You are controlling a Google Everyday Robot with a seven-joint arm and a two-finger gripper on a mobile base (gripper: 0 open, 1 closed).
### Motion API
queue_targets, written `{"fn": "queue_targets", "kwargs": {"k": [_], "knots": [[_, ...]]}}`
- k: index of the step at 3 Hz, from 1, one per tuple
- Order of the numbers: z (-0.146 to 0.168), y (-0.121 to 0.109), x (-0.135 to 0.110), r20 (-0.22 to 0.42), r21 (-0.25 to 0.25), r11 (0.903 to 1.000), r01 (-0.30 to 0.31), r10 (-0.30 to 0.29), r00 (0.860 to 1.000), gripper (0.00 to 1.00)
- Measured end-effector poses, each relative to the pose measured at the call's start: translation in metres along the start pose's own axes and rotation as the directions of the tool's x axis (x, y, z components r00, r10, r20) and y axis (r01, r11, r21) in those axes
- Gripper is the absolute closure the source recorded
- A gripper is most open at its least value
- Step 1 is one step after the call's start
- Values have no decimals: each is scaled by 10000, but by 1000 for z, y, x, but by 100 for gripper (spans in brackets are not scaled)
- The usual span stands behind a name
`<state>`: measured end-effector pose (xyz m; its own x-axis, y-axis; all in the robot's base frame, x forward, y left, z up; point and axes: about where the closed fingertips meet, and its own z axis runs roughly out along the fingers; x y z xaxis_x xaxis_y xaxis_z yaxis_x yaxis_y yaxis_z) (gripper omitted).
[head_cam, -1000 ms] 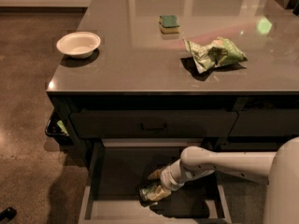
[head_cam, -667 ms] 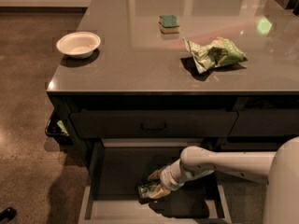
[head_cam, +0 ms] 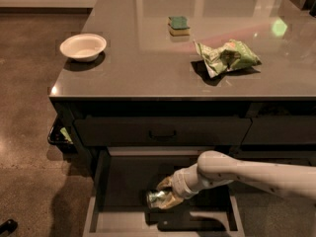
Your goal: Pick green can from middle drawer and place on counter
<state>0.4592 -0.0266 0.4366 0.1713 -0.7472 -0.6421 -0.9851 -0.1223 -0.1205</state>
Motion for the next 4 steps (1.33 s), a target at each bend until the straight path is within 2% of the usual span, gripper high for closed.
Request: {"fn": "queue_targets", "kwargs": {"k": [1, 2, 3, 4], "knots": [[-71, -9, -66, 356, 662, 9908, 1177, -1202, 9921, 100], [-138, -27, -138, -239, 1103, 9612, 2527, -2517, 9675, 100], [-137, -27, -138, -223, 1093, 9616, 2518, -2509, 9678, 100], [-168, -43, -169, -160, 1190, 9406, 3181, -3185, 9478, 100]]}}
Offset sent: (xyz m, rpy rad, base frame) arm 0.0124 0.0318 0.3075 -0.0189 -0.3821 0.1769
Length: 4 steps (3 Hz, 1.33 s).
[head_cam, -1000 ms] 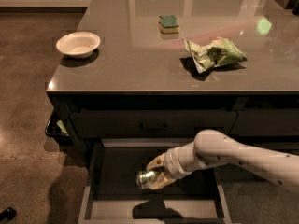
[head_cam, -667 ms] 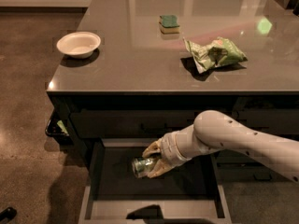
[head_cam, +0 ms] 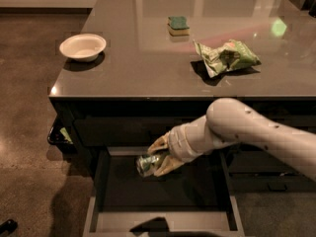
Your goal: Pick green can from middle drawer and place on counter
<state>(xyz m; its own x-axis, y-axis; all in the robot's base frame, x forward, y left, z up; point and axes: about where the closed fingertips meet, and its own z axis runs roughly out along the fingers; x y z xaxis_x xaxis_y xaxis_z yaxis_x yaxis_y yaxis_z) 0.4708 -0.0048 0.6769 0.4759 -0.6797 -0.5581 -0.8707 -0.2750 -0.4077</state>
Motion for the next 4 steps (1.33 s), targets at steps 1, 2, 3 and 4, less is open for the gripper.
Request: {"fn": "queue_targets", "kwargs": {"k": [1, 2, 3, 4], "knots": [[-46, -58, -51, 123, 113, 9903, 1385, -1387, 9903, 100], [-79, -102, -86, 159, 277, 9728, 2299, -2304, 9730, 100], [-108, -140, -116, 186, 427, 9504, 3082, -3092, 9508, 100], [-109, -142, -118, 167, 418, 9489, 3128, -3137, 9494, 100]]}}
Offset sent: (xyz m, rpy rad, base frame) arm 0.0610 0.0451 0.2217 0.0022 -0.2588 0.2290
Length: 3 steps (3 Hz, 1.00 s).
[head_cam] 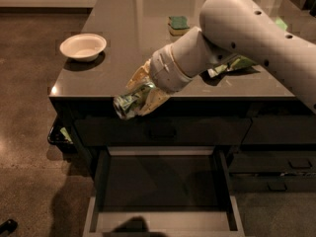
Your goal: Pick green can from middle drawer and place on counter
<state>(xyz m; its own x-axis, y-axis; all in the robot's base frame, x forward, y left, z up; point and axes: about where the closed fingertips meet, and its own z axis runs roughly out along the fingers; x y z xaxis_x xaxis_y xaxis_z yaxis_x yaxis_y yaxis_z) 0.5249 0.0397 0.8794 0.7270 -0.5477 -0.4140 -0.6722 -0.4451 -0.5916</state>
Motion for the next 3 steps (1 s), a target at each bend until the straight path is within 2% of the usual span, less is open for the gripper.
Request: {"fn": "queue_targets", "kwargs": {"k": [1, 2, 3], "knots": [[-15, -24, 0, -437, 33, 9984, 569, -567, 9974, 100], [-46, -75, 18, -1393, 105, 9894, 1450, -1421, 9800, 100], [-64, -105, 28, -1937, 151, 9809, 1937, -1872, 9630, 100]]}}
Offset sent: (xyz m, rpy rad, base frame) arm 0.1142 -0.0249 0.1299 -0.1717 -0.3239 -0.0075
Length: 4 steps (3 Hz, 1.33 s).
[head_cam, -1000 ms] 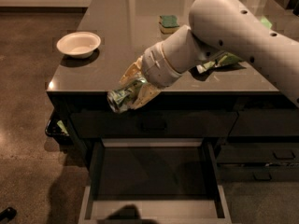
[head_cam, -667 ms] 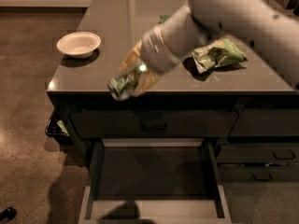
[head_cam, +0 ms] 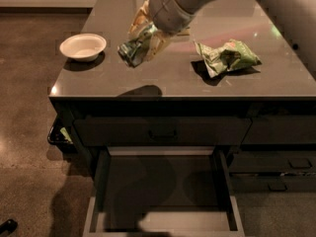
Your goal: Pick green can from middle drawer and place on counter
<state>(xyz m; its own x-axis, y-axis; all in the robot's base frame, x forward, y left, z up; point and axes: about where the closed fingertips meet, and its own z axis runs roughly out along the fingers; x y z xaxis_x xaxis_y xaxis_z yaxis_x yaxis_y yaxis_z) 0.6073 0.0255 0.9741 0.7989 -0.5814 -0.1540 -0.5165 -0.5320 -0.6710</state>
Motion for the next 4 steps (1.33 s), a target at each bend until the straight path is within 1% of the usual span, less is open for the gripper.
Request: {"fn": "queue_targets", "kwargs": {"k": [1, 2, 3, 4], "knots": [[-8, -16, 11, -297, 64, 9996, 264, -262, 9992, 100], [52, -2, 81, -1129, -374, 9940, 1027, -1063, 9879, 100], [98, 16, 121, -1334, -583, 9890, 1362, -1429, 9807, 100], [98, 16, 121, -1333, -584, 9890, 1362, -1430, 9807, 100]]}}
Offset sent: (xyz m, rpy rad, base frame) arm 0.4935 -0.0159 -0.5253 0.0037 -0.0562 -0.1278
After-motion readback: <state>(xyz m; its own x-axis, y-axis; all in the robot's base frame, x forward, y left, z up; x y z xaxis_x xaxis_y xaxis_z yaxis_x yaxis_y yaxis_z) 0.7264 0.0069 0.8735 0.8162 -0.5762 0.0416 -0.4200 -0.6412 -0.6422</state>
